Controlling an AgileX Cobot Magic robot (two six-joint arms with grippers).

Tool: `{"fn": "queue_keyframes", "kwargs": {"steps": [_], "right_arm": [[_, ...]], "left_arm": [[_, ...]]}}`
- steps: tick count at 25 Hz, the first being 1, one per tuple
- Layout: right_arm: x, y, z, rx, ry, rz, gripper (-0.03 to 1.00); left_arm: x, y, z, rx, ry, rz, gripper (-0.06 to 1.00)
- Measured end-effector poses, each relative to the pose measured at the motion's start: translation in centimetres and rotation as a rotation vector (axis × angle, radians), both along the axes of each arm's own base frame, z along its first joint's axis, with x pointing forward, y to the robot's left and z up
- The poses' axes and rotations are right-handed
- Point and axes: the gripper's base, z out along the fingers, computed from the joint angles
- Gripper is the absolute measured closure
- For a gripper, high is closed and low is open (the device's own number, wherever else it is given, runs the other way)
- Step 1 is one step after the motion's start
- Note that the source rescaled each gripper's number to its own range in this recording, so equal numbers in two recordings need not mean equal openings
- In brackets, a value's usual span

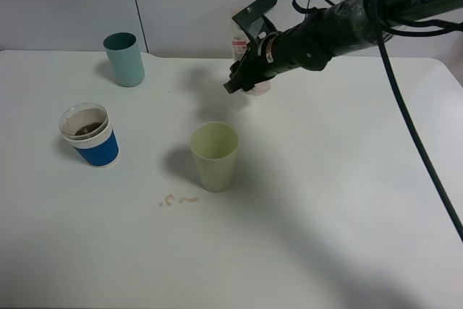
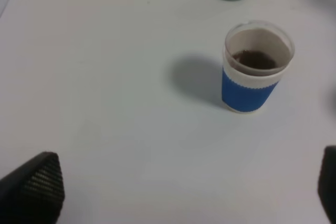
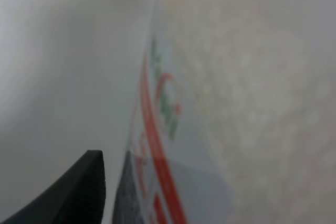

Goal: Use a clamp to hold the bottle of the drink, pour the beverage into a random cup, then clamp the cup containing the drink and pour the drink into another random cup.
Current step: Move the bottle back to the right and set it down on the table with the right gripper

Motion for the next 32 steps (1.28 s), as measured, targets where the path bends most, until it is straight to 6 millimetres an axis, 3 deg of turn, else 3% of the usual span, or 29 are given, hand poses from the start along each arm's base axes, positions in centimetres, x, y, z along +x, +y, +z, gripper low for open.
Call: {"fn": "queue_keyframes", "kwargs": {"steps": [10,32], "right_arm": [[1.6,-2.1,0.1,0.041,-0.088,0.009,0.96],[2.6,-1.0,-6.7,0.111,-0.244,0.12,0.96]], "left_arm": [[0.0,0.0,0.0,0.0,0.0,0.0,0.01],[0.0,0.0,0.0,0.0,0.0,0.0,0.01]]}}
